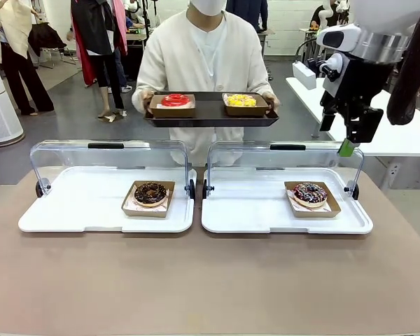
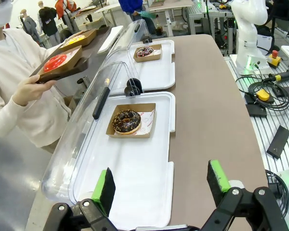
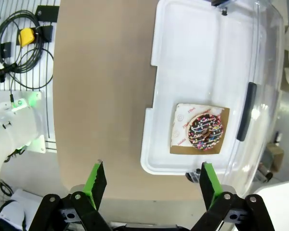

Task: Provide the desired donut to the person.
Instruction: Place the picked Paper togo box onto the Handle tray extended by the person.

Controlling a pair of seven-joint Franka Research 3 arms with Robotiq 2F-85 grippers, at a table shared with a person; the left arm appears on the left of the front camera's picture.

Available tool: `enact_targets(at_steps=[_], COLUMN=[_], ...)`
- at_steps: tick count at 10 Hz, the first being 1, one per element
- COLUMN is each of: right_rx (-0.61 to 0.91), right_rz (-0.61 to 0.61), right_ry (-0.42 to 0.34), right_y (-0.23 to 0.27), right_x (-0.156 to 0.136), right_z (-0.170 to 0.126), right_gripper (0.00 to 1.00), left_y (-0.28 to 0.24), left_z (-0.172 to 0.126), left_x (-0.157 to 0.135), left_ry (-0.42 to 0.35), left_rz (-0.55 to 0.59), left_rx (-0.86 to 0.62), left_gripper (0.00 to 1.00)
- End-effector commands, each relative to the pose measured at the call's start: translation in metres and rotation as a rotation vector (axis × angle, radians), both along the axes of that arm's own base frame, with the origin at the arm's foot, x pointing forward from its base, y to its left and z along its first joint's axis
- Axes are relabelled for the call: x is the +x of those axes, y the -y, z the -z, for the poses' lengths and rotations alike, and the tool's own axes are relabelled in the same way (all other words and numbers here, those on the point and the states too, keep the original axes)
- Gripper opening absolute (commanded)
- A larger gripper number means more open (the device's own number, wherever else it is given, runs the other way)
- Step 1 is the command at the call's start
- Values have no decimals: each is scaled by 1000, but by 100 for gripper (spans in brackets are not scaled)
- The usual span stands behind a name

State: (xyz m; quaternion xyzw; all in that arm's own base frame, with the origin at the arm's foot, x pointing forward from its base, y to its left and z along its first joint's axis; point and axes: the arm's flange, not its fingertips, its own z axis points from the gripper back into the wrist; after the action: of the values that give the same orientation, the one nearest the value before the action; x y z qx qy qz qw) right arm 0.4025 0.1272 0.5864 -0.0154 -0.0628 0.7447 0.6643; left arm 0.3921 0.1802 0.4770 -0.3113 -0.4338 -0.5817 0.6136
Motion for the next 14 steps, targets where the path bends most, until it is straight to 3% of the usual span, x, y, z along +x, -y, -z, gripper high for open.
enact_targets(at_steps=[1, 14], right_rx=[-3, -3], right_rz=[2, 2], right_ry=[-9, -9], right_y=[1, 1], right_x=[-1, -1], right_z=[-3, -3], right_gripper=[100, 100], left_y=[0, 0], left_z=[0, 0], left_x=[-1, -1], left_ry=[12, 12], left_rz=[-11, -11], left_rx=[1, 1], left_gripper=[100, 100])
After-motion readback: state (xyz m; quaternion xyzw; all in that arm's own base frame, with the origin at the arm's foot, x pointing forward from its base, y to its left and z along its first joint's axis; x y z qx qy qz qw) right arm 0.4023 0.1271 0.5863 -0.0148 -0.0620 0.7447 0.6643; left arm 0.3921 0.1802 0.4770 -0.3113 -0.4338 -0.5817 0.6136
